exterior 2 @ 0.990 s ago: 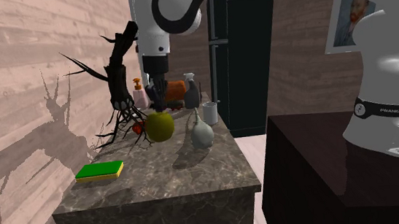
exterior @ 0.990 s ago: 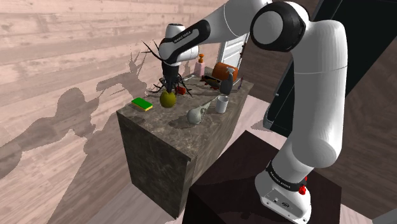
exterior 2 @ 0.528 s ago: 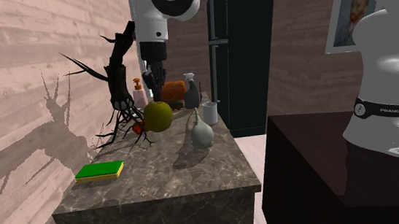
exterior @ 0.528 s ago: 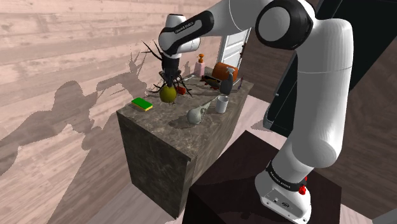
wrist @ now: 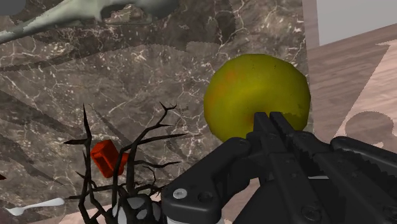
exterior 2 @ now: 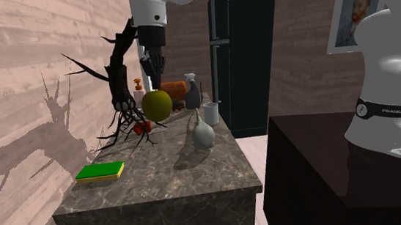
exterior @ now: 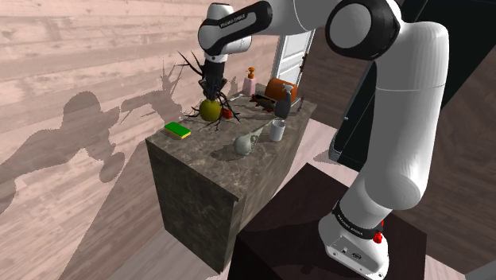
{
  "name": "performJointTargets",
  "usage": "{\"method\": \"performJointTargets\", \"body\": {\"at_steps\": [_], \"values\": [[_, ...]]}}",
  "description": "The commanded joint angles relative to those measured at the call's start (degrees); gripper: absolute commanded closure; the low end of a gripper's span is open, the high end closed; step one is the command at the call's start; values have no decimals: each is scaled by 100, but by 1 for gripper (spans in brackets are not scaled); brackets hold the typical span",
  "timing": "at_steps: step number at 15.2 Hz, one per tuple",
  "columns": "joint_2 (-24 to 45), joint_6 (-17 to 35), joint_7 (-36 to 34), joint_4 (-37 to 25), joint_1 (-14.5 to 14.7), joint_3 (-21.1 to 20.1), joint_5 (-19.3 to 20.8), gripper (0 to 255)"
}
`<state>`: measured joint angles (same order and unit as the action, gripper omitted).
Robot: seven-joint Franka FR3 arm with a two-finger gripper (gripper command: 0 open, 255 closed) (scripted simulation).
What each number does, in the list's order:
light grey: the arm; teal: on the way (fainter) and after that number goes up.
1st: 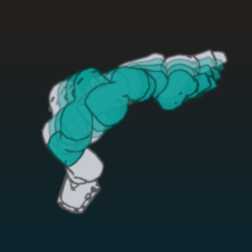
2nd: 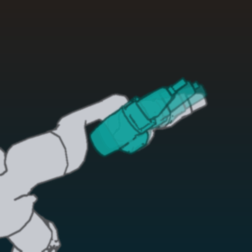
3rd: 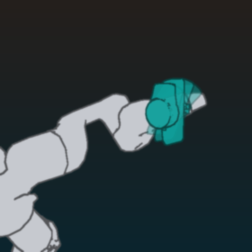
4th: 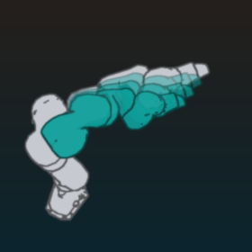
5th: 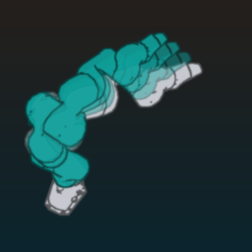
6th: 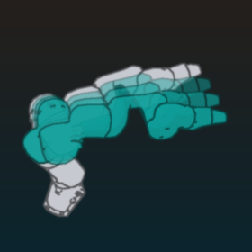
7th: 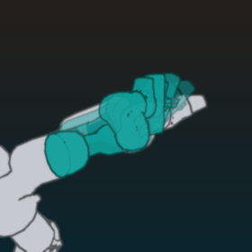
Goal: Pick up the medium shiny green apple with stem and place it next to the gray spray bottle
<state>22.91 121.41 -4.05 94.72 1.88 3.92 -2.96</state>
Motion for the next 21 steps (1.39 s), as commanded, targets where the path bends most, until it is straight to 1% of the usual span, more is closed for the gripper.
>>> {"method": "performJointTargets", "body": {"at_steps": [1, 11, 21], "values": [[-58, -142, -4, -90, -1, 4, 7, 255], [-246, -832, -30, -593, -1, 14, 32, 255], [-310, -1573, -51, -1271, -9, 21, 45, 255]]}}
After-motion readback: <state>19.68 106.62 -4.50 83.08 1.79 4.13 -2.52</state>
